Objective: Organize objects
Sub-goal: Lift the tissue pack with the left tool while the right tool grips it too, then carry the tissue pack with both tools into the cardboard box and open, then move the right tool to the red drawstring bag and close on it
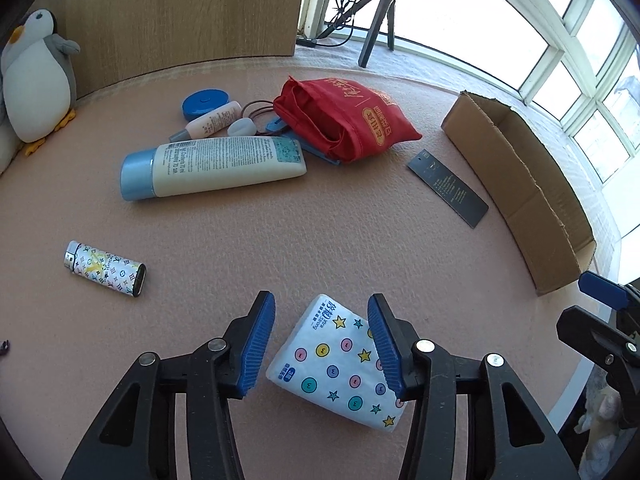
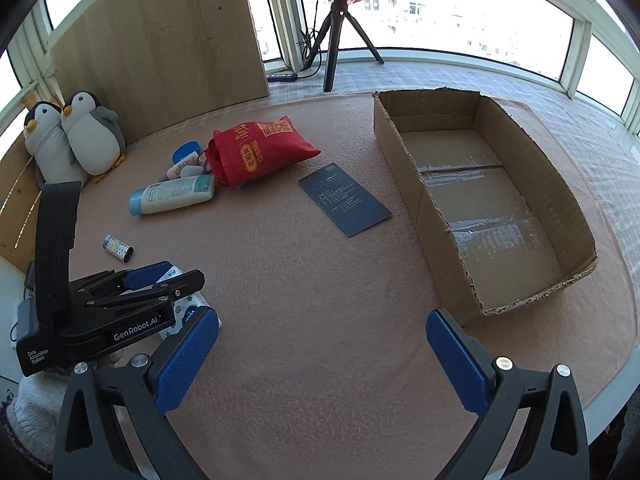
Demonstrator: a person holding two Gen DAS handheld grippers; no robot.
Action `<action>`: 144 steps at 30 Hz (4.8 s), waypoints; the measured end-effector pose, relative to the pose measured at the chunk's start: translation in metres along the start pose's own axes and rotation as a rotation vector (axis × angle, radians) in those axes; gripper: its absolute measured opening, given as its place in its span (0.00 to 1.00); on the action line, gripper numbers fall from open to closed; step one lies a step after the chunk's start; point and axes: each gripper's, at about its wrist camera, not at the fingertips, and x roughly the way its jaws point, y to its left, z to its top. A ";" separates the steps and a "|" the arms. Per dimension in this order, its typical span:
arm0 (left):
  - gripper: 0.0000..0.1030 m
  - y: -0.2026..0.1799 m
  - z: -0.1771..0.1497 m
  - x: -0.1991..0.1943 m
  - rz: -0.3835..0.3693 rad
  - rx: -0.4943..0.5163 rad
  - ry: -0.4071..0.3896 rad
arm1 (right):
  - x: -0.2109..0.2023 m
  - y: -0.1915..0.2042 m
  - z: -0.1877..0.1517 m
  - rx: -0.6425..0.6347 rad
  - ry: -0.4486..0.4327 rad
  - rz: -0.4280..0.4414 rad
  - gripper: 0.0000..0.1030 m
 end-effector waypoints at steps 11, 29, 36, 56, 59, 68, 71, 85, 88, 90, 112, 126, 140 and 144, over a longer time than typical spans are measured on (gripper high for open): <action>0.70 0.034 -0.043 -0.032 -0.069 -0.186 0.033 | 0.043 0.023 0.027 -0.120 0.106 0.205 0.99; 0.46 0.010 -0.050 -0.012 -0.169 -0.183 0.053 | 0.108 0.076 0.030 -0.300 0.394 0.434 0.54; 0.41 0.008 -0.051 -0.010 -0.179 -0.165 0.051 | 0.110 0.075 0.027 -0.264 0.439 0.523 0.36; 0.40 -0.118 0.028 -0.042 -0.258 0.124 -0.087 | 0.023 -0.016 0.057 -0.075 0.198 0.466 0.36; 0.40 -0.151 0.041 -0.038 -0.288 0.173 -0.099 | 0.006 -0.048 0.065 -0.026 0.147 0.441 0.36; 0.40 -0.238 0.058 -0.006 -0.357 0.269 -0.077 | -0.011 -0.137 0.071 0.109 0.082 0.351 0.36; 0.40 -0.256 0.061 0.003 -0.370 0.282 -0.069 | -0.013 -0.160 0.070 0.136 0.071 0.332 0.36; 0.68 -0.236 0.062 0.006 -0.296 0.239 -0.044 | -0.022 -0.183 0.077 0.131 0.000 0.160 0.66; 0.69 -0.220 0.059 0.001 -0.267 0.215 -0.042 | -0.019 -0.173 0.079 0.114 0.004 0.161 0.66; 0.70 -0.204 0.057 -0.003 -0.252 0.187 -0.038 | -0.017 -0.164 0.081 0.098 0.001 0.168 0.66; 0.75 0.017 -0.004 -0.075 0.022 -0.106 -0.051 | 0.053 -0.007 0.140 -0.177 0.070 0.173 0.66; 0.75 0.089 -0.036 -0.109 0.103 -0.209 -0.063 | 0.150 0.048 0.209 -0.091 0.214 0.188 0.66; 0.75 0.105 -0.039 -0.105 0.092 -0.226 -0.054 | 0.194 0.047 0.209 -0.040 0.331 0.175 0.66; 0.75 0.094 -0.033 -0.100 0.071 -0.203 -0.054 | 0.184 0.043 0.192 -0.046 0.345 0.205 0.66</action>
